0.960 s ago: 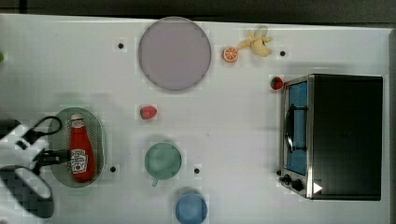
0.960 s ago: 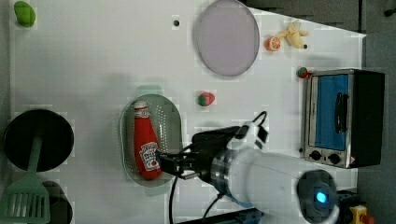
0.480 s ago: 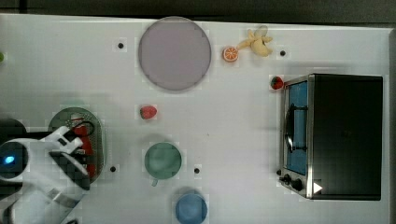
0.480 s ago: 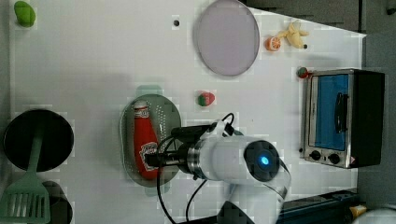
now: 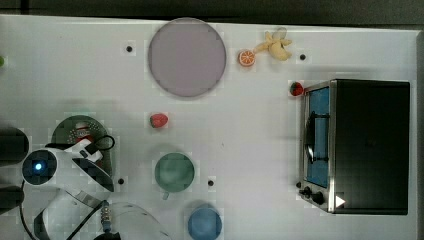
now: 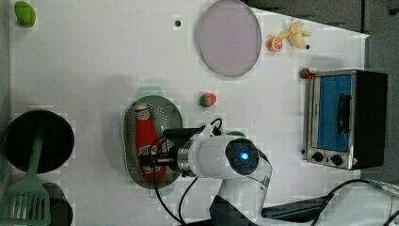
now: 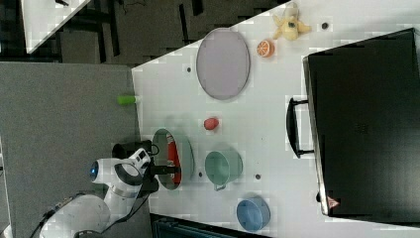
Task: Pick ketchup from strainer and place it on the table
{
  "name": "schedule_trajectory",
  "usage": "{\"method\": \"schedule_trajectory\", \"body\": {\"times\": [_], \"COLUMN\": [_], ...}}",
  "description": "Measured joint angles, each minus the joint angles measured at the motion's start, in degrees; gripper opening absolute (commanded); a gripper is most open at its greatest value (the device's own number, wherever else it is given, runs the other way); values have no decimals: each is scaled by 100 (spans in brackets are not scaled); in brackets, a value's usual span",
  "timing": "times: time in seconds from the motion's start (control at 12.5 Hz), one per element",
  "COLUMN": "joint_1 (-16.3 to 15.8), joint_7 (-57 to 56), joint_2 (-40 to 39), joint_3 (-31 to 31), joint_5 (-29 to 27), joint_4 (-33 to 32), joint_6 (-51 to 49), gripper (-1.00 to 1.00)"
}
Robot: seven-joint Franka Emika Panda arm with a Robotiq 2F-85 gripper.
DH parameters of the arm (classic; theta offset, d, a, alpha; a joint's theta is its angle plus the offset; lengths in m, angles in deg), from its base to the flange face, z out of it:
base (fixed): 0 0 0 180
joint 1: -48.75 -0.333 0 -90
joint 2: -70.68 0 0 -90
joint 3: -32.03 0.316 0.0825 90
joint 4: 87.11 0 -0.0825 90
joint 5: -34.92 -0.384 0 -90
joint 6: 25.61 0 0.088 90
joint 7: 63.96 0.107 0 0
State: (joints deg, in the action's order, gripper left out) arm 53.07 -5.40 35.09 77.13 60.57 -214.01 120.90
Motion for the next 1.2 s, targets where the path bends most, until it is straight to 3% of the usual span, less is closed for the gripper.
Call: {"method": "schedule_trajectory", "body": {"times": [0.24, 0.56, 0.72, 0.96, 1.2], "joint_1": [-87, -79, -27, 200, 426], "joint_7": [199, 257, 257, 259, 259], "joint_2": [-227, -140, 109, 758, 1509], "joint_3": [-36, -53, 53, 540, 937], "joint_5": [210, 260, 189, -874, -1817], "joint_4": [145, 145, 112, 157, 761], "joint_6": [118, 134, -341, -814, -1360], "gripper": [20, 18, 18, 18, 18]}}
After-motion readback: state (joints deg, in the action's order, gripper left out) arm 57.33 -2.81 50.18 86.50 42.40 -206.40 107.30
